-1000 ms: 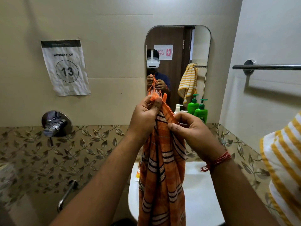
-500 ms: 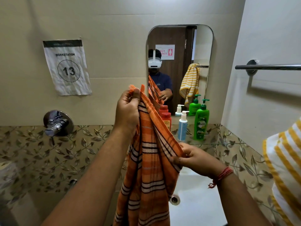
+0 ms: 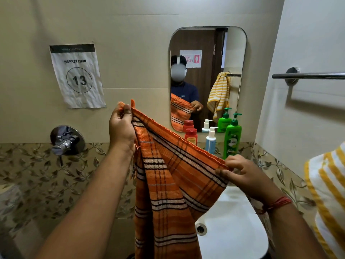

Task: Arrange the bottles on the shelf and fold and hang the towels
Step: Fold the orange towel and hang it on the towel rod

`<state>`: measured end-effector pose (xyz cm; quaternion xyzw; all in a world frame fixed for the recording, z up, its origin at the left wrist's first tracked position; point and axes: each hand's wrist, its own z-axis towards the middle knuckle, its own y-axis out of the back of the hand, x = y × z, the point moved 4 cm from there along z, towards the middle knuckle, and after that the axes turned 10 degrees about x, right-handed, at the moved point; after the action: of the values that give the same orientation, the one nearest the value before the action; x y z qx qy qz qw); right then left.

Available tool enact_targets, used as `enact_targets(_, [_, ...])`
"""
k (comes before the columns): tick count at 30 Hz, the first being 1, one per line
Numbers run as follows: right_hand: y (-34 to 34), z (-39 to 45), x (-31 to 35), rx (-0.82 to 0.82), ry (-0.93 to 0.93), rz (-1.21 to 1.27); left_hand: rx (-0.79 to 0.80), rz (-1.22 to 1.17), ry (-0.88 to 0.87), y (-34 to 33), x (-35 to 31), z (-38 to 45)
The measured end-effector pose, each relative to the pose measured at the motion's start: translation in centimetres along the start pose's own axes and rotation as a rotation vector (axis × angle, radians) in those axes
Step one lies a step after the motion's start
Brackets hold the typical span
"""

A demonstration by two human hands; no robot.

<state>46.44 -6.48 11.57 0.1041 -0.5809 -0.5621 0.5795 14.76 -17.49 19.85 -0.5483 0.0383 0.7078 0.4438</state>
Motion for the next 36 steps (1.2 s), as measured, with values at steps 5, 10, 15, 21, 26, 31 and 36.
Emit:
enact_targets(5, [1.6,-0.7,0.7,-0.162,0.189,0.038,-0.056,0.002,0.003,1.0,0.5,0.1])
enact_targets(10, [2.7,-1.1,2.1,-0.221,0.297,0.103,-0.081,0.0,0.018,1.5,1.0,0.7])
enact_targets(15, [4.5,-1.7,3.6,-0.306,0.328,0.382,-0.062,0.009,0.036,1.8,1.7,0.9])
enact_targets(21, [6.0,-1.1,3.9,-0.39,0.246,0.45,0.101,-0.013,0.086,0.4,1.9,0.6])
enact_targets(26, [5.6,0.4,2.7,-0.188,-0.029,0.04,0.381,-0.024,0.079,-3.1,0.8,-2.7])
enact_targets(31, [3.4,2.8,8.4,-0.219,0.092,0.2,0.674,0.029,0.077,-7.7,0.1,-6.6])
enact_targets(36, [1.9,4.8,11.6,-0.316,0.204,0.243,0.772,0.112,0.067,-9.5,0.0,-8.2])
